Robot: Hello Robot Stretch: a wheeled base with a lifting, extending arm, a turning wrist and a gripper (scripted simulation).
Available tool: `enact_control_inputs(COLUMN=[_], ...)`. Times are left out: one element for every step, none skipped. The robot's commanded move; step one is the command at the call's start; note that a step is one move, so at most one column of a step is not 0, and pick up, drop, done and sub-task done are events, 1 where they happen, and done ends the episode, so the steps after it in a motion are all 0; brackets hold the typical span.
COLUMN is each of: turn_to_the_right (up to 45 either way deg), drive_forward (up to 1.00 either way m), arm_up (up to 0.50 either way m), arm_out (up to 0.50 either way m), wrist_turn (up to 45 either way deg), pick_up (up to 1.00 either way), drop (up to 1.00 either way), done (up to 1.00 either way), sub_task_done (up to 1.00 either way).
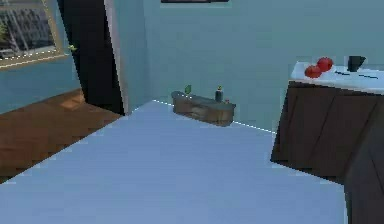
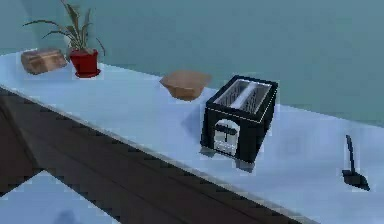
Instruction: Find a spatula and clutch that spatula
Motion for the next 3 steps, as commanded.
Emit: enact_control_inputs(turn_to_the_right=[-45.0, -12.0, 0.0], drive_forward=[0.00, 0.00, 0.05], arm_up=[0.00, 0.00, 0.00], arm_out=[0.00, 0.00, 0.00], wrist_turn=[0.0, 0.0, 0.0], pick_up=[0.00, 0.00, 0.00], drop=[0.00, 0.00, 0.00], done=[0.00, 0.00, 0.00], sub_task_done=[0.00, 0.00, 0.00])
